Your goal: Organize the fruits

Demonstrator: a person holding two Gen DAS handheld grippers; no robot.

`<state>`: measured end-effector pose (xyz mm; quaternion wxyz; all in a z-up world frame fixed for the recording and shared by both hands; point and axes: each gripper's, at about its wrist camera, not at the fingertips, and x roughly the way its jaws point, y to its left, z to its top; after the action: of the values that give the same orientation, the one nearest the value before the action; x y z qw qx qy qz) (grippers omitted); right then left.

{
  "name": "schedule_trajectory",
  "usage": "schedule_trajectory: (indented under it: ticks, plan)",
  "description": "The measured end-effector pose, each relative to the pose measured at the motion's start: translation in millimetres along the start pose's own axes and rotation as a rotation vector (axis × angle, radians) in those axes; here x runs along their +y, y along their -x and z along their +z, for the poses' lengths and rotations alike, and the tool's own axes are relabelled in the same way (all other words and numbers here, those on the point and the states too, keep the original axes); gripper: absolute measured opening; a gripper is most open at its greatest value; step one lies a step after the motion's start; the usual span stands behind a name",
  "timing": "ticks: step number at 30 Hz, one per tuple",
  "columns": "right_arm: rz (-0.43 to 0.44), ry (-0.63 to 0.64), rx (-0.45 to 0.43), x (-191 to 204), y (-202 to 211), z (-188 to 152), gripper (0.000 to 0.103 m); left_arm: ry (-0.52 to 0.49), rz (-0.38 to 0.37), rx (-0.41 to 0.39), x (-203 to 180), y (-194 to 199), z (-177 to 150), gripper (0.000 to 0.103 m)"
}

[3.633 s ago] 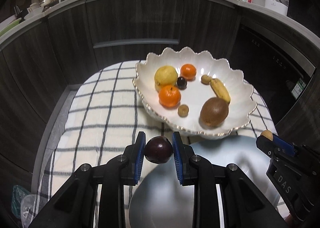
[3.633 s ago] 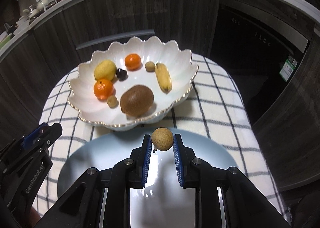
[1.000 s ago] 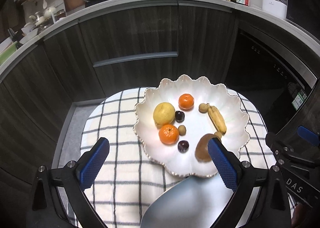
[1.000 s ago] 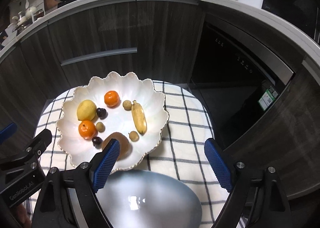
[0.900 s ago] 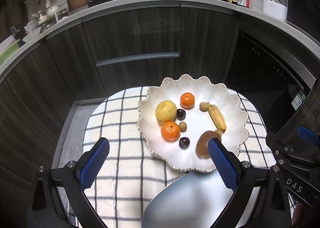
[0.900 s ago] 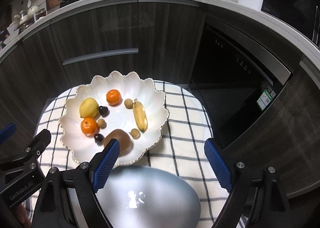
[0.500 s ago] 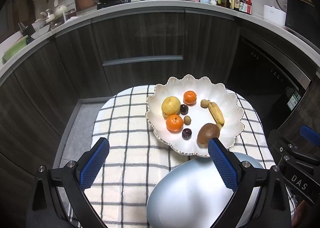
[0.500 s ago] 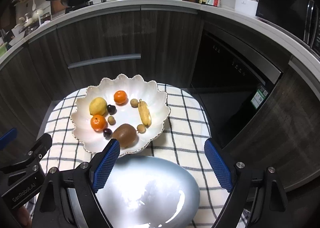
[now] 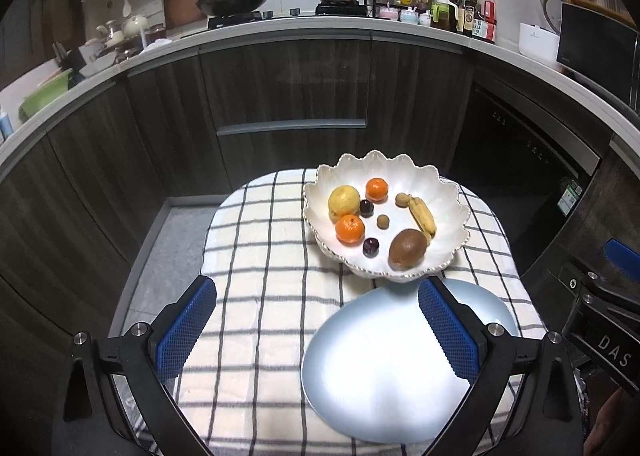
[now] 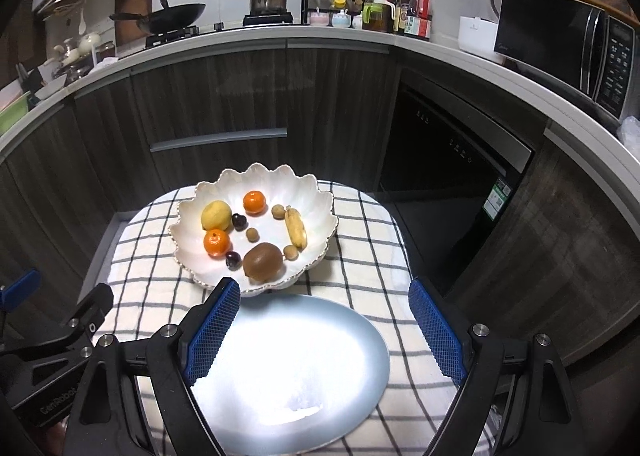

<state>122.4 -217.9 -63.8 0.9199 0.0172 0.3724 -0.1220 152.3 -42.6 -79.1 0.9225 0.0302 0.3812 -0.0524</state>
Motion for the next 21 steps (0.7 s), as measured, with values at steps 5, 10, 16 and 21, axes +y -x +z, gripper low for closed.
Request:
schedule_trajectory:
  ticks: [5, 10, 16, 21]
  plan:
    - [0.008, -0.002, -0.004, 0, 15, -13, 0.087, -0.002, 0.014, -0.012, 2, 17, -10, 0.103]
    - [0.037, -0.022, -0.005, -2, 27, -22, 0.087, 0.015, 0.019, -0.010, 7, 31, -20, 0.103]
    - [0.052, -0.034, -0.012, -2, 43, -33, 0.088, 0.011, 0.029, -0.013, 8, 49, -30, 0.103]
    - [0.044, -0.038, -0.027, -3, 57, -41, 0.095, 0.009, 0.047, -0.024, 8, 60, -37, 0.103]
